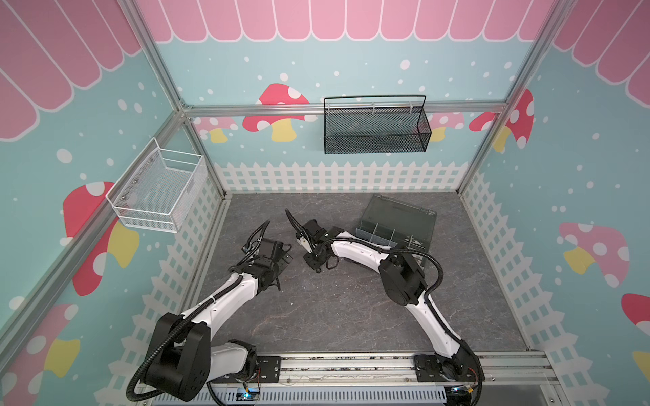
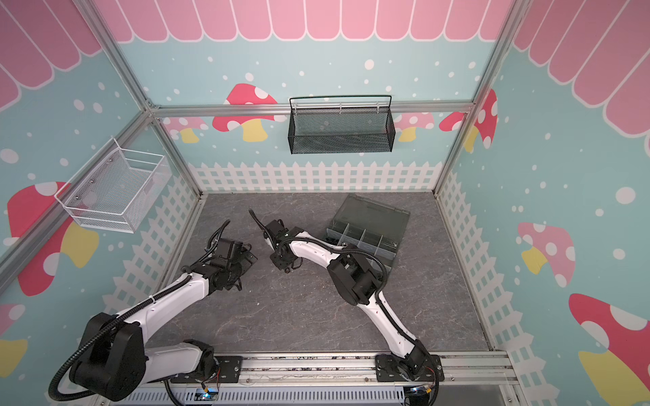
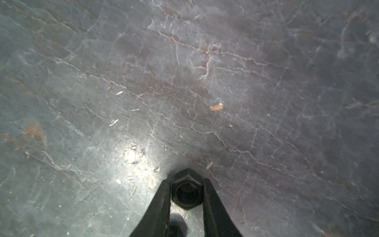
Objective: Sort the screws and nuts into containers
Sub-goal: Pick up the nut from the center of the table.
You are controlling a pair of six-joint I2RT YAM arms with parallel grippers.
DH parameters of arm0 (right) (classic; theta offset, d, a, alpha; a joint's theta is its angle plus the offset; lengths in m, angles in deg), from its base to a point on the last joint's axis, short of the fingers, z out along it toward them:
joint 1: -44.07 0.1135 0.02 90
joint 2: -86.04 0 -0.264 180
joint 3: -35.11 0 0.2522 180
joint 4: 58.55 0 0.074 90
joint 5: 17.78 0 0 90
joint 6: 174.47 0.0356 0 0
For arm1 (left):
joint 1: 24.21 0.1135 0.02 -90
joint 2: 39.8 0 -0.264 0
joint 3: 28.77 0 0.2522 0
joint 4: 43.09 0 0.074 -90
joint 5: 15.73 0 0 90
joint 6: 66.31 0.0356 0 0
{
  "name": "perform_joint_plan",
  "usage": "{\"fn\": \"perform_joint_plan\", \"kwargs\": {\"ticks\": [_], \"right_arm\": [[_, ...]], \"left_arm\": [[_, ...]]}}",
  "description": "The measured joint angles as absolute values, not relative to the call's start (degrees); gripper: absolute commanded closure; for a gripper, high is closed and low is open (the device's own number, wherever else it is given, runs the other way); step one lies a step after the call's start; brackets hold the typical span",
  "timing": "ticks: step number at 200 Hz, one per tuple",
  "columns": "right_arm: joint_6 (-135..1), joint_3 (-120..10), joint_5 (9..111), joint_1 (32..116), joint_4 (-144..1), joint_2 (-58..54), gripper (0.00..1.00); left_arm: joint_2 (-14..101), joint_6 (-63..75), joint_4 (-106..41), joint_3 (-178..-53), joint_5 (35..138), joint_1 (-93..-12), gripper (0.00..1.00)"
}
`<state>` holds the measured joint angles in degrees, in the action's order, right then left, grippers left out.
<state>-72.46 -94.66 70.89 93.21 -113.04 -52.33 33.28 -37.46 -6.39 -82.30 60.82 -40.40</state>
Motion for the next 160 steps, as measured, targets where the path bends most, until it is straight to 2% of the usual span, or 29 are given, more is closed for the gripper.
{"fn": "perform_joint_plan", "kwargs": {"ticks": [160], "right_arm": [[-72.9, -94.1, 70.8, 93.2, -113.7, -51.6, 1.00]], "left_arm": [[34.2, -37.5, -6.4, -82.3, 60.8, -40.4, 0.00]]}}
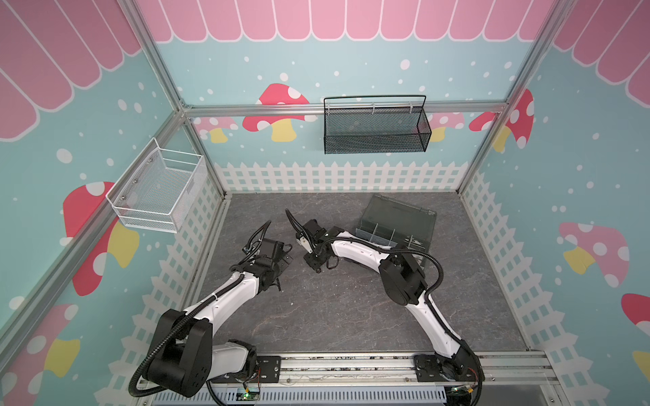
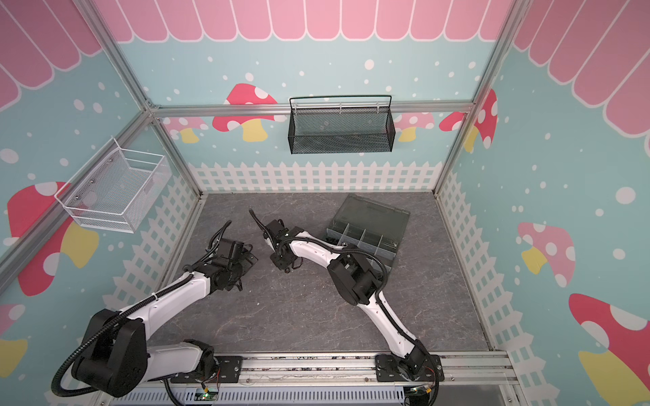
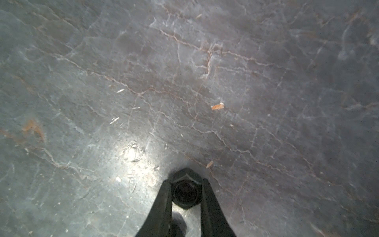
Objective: Sort the screws and nuts into containers
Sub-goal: Pick up the nut from the center of the table.
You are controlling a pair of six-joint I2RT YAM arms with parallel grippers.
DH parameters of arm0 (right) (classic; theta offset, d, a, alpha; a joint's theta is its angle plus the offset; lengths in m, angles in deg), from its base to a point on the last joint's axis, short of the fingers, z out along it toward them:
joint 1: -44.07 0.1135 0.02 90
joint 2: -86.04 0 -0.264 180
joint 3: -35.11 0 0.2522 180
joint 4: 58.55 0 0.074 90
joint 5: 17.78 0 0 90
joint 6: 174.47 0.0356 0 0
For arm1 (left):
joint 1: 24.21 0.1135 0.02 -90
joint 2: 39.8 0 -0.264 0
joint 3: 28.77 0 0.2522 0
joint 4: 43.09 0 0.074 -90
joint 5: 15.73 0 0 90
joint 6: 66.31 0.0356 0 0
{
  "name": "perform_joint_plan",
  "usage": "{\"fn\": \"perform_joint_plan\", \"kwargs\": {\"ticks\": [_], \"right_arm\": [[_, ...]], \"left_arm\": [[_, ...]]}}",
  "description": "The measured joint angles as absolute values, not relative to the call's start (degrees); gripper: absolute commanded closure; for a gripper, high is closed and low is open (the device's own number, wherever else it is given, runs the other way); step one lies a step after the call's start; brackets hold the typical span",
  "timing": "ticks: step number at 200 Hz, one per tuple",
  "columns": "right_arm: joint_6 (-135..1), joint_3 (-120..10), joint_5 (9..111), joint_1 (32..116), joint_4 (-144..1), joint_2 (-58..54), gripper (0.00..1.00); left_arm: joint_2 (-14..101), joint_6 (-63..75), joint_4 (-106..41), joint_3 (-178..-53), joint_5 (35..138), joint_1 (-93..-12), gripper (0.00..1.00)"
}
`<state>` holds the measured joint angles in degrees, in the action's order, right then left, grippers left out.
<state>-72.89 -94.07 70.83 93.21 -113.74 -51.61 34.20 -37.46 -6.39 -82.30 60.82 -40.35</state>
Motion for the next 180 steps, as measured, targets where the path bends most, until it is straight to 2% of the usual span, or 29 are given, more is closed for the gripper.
{"fn": "perform_joint_plan", "kwargs": {"ticks": [79, 141, 180], "right_arm": [[-71.8, -91.3, 71.0, 93.2, -115.4, -48.2, 1.00], [-70.5, -87.5, 73.3, 93.2, -114.1, -41.2, 1.00], [-69.2, -80.7, 75.2, 92.2, -112.3, -34.6, 1.00]], "left_arm": [[34.2, -37.4, -6.4, -82.3, 60.8, -40.3, 0.00], [34.2, -37.4, -6.4, -82.3, 60.8, -40.1, 0.00], [34.1, -37.2, -6.4, -82.3, 60.8, -40.1, 0.00]]}}
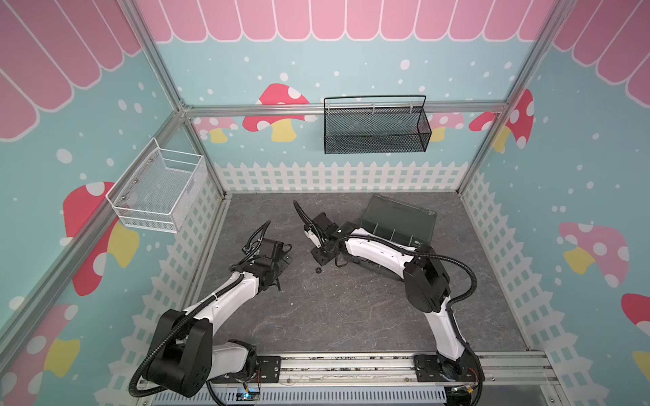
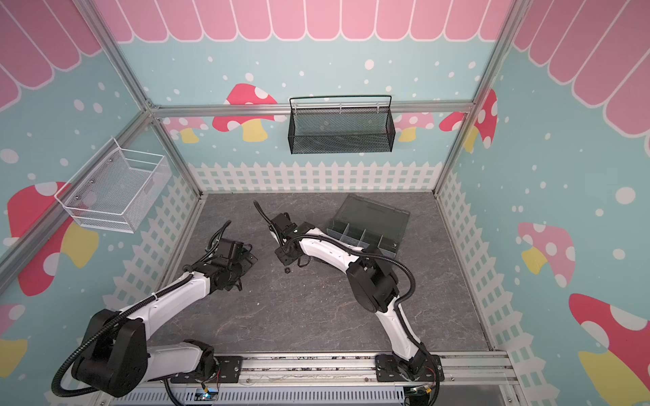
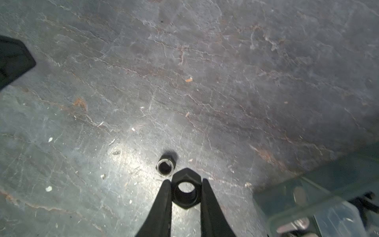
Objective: Sort the screws and nuts into containers
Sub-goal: Pick up the nut from the center of the table, then place the nut into the container.
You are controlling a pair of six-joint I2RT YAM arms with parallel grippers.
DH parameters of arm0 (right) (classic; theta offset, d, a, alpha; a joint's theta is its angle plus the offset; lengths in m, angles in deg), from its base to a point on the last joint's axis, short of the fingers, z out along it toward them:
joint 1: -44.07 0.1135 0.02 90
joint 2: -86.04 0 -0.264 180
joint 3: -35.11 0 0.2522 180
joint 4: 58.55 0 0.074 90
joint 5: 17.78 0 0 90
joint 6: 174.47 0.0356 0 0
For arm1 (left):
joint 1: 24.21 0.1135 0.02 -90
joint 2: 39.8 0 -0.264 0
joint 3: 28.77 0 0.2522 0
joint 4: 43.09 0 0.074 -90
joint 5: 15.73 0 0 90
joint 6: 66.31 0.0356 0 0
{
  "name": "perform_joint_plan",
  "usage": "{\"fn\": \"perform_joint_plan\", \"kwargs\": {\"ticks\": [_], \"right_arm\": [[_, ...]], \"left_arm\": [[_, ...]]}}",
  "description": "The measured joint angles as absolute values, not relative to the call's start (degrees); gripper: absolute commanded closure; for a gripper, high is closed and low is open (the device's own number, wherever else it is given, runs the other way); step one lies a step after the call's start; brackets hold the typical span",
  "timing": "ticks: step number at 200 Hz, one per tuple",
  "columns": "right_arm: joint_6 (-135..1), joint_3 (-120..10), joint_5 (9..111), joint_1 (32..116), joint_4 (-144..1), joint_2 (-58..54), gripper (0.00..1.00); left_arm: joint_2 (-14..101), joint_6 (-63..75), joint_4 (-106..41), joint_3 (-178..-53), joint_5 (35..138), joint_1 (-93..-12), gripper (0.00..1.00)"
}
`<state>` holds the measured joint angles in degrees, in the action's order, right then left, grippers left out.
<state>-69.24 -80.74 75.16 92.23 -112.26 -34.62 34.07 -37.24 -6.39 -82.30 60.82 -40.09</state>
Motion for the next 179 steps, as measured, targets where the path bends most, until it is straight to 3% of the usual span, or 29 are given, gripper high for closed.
{"fn": "perform_joint_plan", "kwargs": {"ticks": [61, 117, 179], "right_arm": [[-66.4, -65.1, 77.4, 84.9, -109.4, -20.0, 1.00], [-64.6, -49.6, 77.7, 72.3, -107.3, -5.1, 1.00], [-64.9, -42.2, 76.4, 62.5, -105.2, -0.8, 1.00]], "left_arm": [[34.2, -37.0, -6.3, -82.8, 60.7, -42.5, 0.00], [37.5, -36.9, -6.2, -85.6, 60.7, -44.9, 0.00], [39.1, -36.5, -6.3, -87.2, 60.6, -46.4, 0.00]]}}
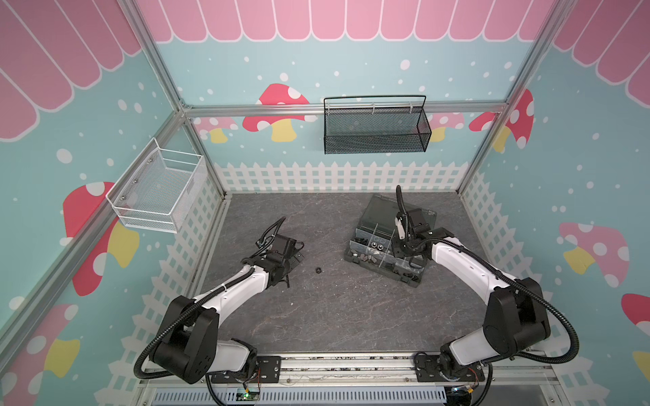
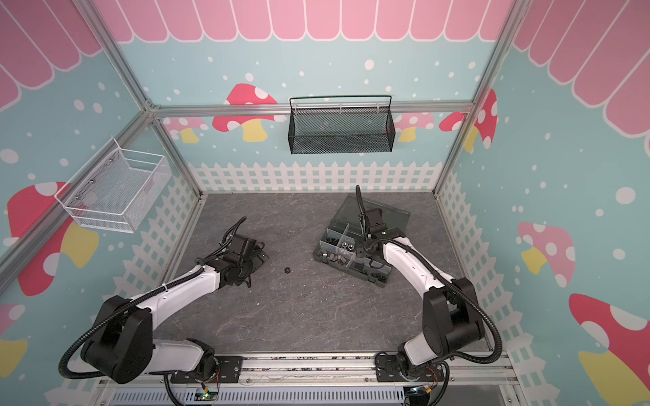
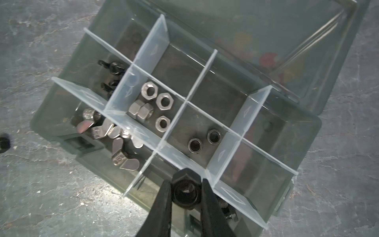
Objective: Sort the screws and nuts into containers
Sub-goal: Place the nut into the container.
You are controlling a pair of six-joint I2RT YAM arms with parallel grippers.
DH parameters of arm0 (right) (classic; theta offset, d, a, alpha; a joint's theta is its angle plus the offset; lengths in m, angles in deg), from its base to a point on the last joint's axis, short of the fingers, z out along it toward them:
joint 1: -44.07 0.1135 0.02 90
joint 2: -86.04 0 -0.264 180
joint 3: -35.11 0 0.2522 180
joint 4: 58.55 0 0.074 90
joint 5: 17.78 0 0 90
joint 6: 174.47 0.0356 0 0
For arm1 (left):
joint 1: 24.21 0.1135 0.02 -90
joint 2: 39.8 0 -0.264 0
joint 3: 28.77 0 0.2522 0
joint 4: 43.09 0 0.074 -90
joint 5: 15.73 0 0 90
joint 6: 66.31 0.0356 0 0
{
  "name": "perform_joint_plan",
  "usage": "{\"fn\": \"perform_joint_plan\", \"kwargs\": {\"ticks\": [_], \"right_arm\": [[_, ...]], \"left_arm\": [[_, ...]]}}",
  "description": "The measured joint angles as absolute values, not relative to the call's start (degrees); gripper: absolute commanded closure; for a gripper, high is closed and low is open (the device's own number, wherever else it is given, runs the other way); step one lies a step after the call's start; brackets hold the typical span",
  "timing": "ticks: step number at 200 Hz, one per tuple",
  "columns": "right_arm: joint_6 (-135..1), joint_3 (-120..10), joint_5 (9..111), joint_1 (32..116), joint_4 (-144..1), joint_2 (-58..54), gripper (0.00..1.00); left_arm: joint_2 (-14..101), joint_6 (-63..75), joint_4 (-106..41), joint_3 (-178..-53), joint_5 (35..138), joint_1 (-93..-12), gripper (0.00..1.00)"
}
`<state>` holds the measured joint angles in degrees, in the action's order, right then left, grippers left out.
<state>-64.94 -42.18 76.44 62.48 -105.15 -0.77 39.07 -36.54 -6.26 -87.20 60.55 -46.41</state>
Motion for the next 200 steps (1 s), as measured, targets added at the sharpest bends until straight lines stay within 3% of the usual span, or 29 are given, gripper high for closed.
{"fn": "perform_joint_plan", "kwargs": {"ticks": [40, 146, 200], "right_arm": [[-65.6, -41.9, 74.2, 61.4, -102.7, -2.7, 1.00], [-66.8, -42.1, 72.6, 60.6, -99.9, -9.9, 0.63], [-66.9, -42.6, 73.0, 60.6, -100.9, -9.6, 0.61]], "left_arm": [[39.1, -36.5, -6.2, -87.2, 60.6, -46.5, 0.00], [39.1, -36.5, -5.7, -87.5, 60.3, -46.5, 0.00], [39.1, -36.5, -5.3, -87.7, 60.3, -46.5, 0.00]]}}
